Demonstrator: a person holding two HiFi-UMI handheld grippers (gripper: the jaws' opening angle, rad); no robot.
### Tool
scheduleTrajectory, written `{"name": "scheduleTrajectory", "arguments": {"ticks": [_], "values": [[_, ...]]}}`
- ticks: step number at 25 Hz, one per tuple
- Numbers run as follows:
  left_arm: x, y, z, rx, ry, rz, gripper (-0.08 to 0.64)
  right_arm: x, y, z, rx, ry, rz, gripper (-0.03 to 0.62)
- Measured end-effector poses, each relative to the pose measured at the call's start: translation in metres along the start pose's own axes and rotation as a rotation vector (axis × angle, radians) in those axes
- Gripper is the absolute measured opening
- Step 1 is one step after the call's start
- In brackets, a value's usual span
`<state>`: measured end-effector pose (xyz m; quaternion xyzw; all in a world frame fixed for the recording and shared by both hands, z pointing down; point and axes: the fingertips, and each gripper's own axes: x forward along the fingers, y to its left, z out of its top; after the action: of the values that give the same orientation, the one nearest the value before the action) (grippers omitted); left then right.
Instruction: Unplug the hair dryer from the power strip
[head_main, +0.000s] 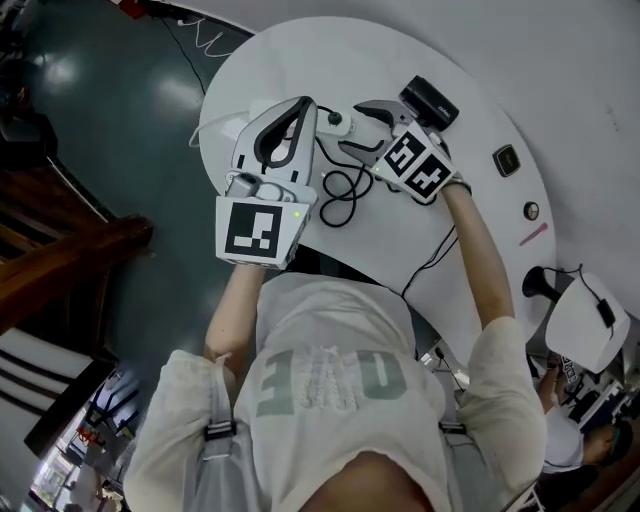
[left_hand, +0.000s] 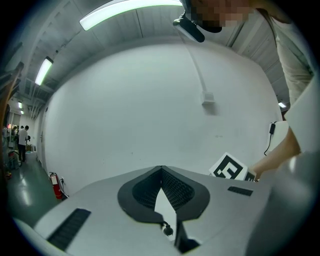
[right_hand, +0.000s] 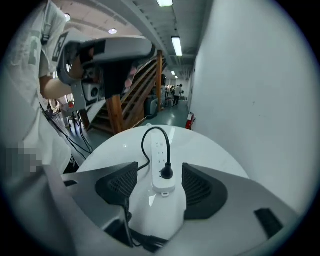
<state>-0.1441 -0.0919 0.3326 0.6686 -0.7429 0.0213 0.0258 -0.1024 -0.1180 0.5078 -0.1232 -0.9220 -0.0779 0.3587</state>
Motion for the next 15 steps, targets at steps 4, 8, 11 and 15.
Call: {"name": "scheduleTrajectory", "arguments": {"ticks": [4, 8, 11, 15], "values": [[0.003, 0.011, -0.012, -0.002, 0.027, 0.029, 0.014, 0.041, -0.007, -0.022, -0.006, 0.091, 0.034, 0.270], [0.006, 0.020, -0.028, -0.003, 0.073, 0.046, 0.014, 0.059, -0.018, -0.030, -0.012, 0.127, 0.027, 0.270], [0.006, 0.027, -0.035, -0.011, 0.087, 0.062, 0.014, 0.067, -0.012, -0.039, -0.031, 0.188, 0.074, 0.270], [0.004, 0.031, -0.042, -0.014, 0.103, 0.066, 0.014, 0.070, -0.009, -0.049, -0.101, 0.242, 0.066, 0.242]]}}
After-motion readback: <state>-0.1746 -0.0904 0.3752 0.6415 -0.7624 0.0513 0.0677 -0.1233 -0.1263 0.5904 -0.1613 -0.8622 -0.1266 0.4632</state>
